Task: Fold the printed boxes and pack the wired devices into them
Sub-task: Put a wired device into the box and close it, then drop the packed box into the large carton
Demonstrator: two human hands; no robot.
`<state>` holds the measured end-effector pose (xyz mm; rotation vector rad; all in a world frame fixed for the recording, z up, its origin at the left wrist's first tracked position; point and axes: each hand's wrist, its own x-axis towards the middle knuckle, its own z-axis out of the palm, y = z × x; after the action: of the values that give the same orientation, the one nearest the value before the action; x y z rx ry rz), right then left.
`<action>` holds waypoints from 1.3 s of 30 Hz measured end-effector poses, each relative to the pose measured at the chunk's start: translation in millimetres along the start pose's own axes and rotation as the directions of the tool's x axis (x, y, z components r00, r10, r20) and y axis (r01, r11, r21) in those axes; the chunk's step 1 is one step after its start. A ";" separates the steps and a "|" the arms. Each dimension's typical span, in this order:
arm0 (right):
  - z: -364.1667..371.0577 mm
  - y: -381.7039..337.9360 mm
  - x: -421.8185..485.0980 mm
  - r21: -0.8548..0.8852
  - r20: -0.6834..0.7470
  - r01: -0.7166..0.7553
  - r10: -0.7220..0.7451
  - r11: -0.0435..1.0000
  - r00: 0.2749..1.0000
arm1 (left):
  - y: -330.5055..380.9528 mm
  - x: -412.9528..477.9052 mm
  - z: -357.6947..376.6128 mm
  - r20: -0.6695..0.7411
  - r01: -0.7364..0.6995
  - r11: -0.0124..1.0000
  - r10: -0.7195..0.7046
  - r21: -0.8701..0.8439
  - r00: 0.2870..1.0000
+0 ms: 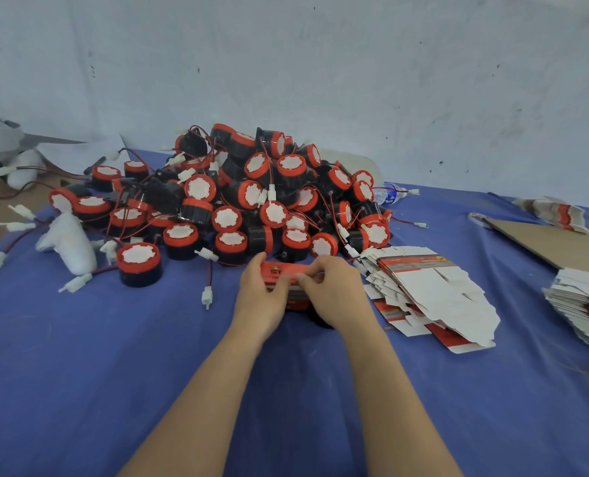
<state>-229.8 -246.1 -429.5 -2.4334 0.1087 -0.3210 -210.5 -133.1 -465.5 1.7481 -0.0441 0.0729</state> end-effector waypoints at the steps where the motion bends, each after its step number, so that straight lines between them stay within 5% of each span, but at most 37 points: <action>1: 1.7 0.2 -0.5 -0.026 0.008 -0.010 0.010 1.000 1.000 | -0.2 0.1 0.8 0.001 0.013 1.000 -0.013 -0.016 1.000; 8: 6.2 5.2 1.2 -0.175 0.000 -0.204 0.207 0.963 0.978 | 3.2 0.8 1.0 0.014 0.106 0.994 -0.106 -0.025 0.994; 17: 1.7 -9.0 -1.0 -0.122 -0.093 -0.169 0.159 0.978 0.983 | 21.2 -5.8 -13.7 0.106 0.019 0.960 0.011 -0.279 0.994; 19: -11.2 -17.1 -3.6 -0.019 -0.178 -0.111 0.106 0.994 0.978 | 36.0 -8.3 -13.3 0.060 -0.063 0.934 0.089 -0.352 0.994; 21: -36.8 -26.3 -10.8 0.302 -0.217 -0.023 0.092 0.953 0.972 | 61.5 -13.9 -7.6 0.008 -0.160 0.903 0.177 -0.400 0.984; 23: -71.3 -32.3 -25.0 0.644 -0.206 0.054 0.105 0.763 0.973 | 96.3 -25.8 8.8 0.007 -0.227 0.870 0.256 -0.438 0.967; 25: -112.6 -23.9 -47.0 0.776 -0.295 0.124 0.182 0.619 0.938 | 136.7 -47.2 42.4 0.086 -0.243 0.833 0.325 -0.497 0.942; 28: -190.8 11.7 -99.1 0.734 -0.530 0.223 0.337 0.641 0.778 | 191.0 -98.2 120.1 0.312 -0.158 0.804 0.392 -0.573 0.865; 31: -271.3 57.2 -178.2 0.635 -0.711 0.195 0.468 0.747 0.524 | 230.1 -175.1 207.8 0.517 -0.186 0.842 0.469 -0.506 0.717; 34: -335.2 97.5 -270.1 0.508 -0.836 -0.069 0.510 0.859 0.200 | 247.3 -274.9 283.7 0.781 -0.055 0.904 0.397 -0.425 0.482; 36: -361.4 117.8 -326.1 0.461 -0.868 -0.361 0.497 0.811 0.008 | 246.5 -336.7 315.6 0.900 -0.118 0.945 0.325 -0.304 0.290; 39: -374.6 127.9 -369.3 0.452 -0.873 -0.586 0.468 0.673 -0.136 | 240.1 -390.7 331.3 0.955 -0.105 0.960 0.272 -0.260 0.119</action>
<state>-682.5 -516.4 -306.6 -1.4876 1.7387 -1.5053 -609.0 -506.2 -317.1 1.3211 -1.2785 -0.9541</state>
